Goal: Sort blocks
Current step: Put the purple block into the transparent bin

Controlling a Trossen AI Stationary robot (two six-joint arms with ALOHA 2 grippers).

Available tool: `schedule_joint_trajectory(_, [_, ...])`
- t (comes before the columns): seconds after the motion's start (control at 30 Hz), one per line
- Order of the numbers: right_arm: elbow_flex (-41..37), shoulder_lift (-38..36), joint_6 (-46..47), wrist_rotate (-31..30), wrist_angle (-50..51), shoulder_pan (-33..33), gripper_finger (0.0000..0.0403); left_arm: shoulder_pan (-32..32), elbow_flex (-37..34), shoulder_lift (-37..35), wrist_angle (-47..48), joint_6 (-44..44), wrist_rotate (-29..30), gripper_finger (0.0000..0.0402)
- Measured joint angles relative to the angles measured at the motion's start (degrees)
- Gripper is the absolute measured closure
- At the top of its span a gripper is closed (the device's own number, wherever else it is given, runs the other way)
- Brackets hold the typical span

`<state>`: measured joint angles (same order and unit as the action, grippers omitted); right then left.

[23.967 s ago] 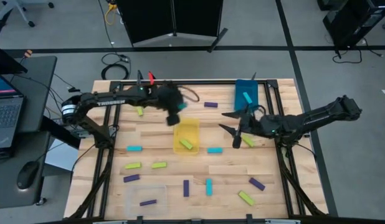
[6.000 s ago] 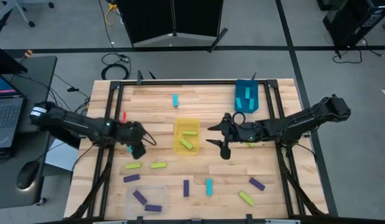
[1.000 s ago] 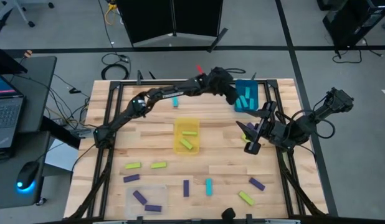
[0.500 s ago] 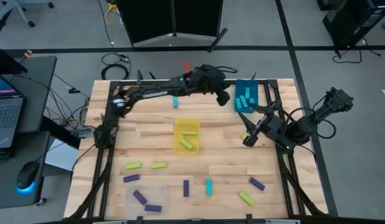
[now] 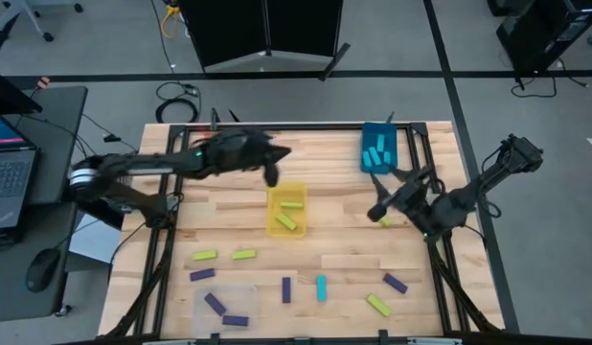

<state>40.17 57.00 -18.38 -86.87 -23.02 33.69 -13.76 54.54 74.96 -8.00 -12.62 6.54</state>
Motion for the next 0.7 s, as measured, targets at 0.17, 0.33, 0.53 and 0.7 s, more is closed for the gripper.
schedule_joint_trajectory(0.17, [-4.8, 1.3, 12.4, 17.2, 0.7, -2.3, 0.0223, 3.6, -6.8, -11.1, -2.0, -1.1, 2.2, 0.0392])
schedule_joint_trajectory(0.33, [-6.5, 7.6, 18.3, 31.1, -2.7, -6.4, 0.0236, 6.7, -9.4, -18.3, -0.4, -1.1, 3.2, 0.0392])
schedule_joint_trajectory(0.53, [-3.4, 16.0, 24.3, 38.8, 1.1, -11.1, 0.0237, 10.5, -9.8, -23.6, 3.1, 1.7, 3.5, 0.0391])
schedule_joint_trajectory(0.7, [1.6, 17.0, 39.7, 43.3, 25.0, -15.0, 0.0229, 13.3, -9.8, -26.7, 7.9, 1.9, 8.4, 0.0391])
